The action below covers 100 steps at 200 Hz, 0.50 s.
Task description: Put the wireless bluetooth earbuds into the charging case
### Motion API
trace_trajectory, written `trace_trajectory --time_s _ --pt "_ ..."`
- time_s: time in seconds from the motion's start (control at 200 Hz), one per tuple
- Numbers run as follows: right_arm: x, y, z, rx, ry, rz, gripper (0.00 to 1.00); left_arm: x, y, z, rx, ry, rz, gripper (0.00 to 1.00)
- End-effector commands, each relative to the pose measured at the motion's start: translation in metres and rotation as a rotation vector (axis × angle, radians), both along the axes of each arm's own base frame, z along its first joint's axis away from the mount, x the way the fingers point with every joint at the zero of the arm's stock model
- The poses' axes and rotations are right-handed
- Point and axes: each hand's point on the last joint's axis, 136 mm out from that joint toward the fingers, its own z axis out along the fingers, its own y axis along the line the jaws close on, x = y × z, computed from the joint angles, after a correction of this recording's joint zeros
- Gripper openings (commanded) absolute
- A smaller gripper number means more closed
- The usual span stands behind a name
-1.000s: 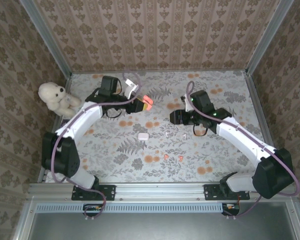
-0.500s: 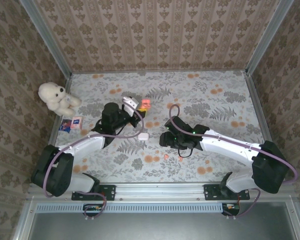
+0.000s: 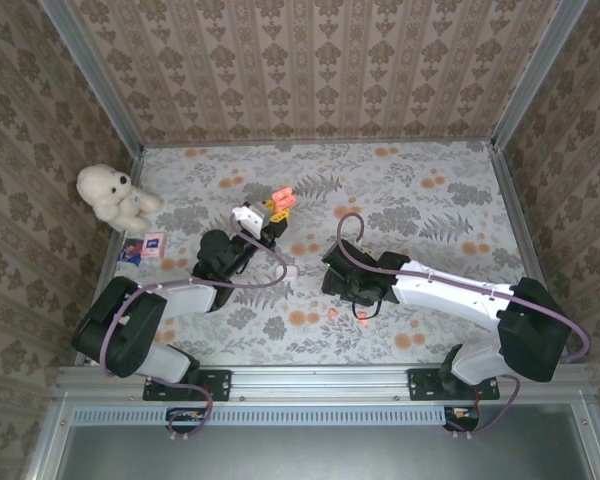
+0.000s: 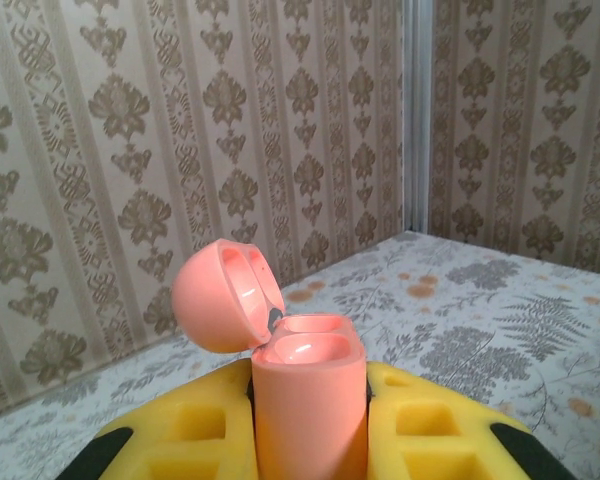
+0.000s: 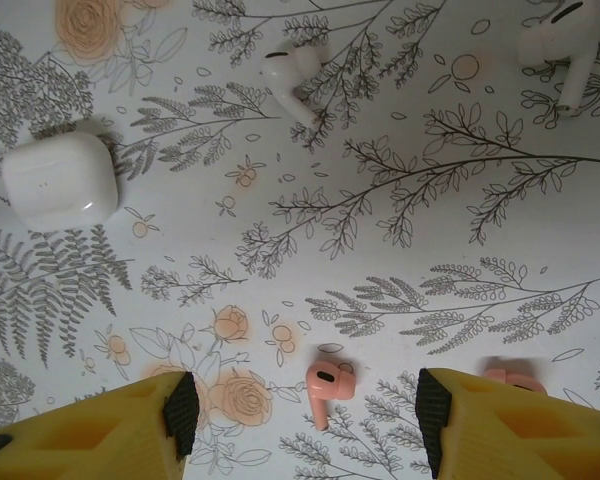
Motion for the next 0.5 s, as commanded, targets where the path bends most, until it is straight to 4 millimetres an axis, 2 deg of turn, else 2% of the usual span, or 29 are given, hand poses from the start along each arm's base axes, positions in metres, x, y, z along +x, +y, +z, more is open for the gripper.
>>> trace_trajectory --time_s 0.0,0.215,0.23,0.365,0.495 --pt "0.006 -0.003 0.011 -0.017 -0.028 -0.026 0.63 -0.002 -0.003 0.018 -0.046 -0.059 -0.009 0.0" --pt "0.036 -0.005 0.04 0.028 -0.097 -0.009 0.63 -0.007 -0.009 0.014 -0.046 -0.041 -0.062 0.0" --pt "0.038 -0.006 0.051 0.053 -0.122 -0.008 0.63 -0.007 -0.01 0.014 -0.047 -0.038 -0.066 0.0" --pt "0.061 -0.012 0.08 0.176 -0.183 -0.008 0.63 -0.007 -0.018 0.012 -0.057 -0.017 -0.106 0.0" --pt "0.064 -0.015 0.086 0.193 -0.179 -0.01 0.63 -0.003 -0.019 0.015 -0.068 -0.014 -0.107 0.0"
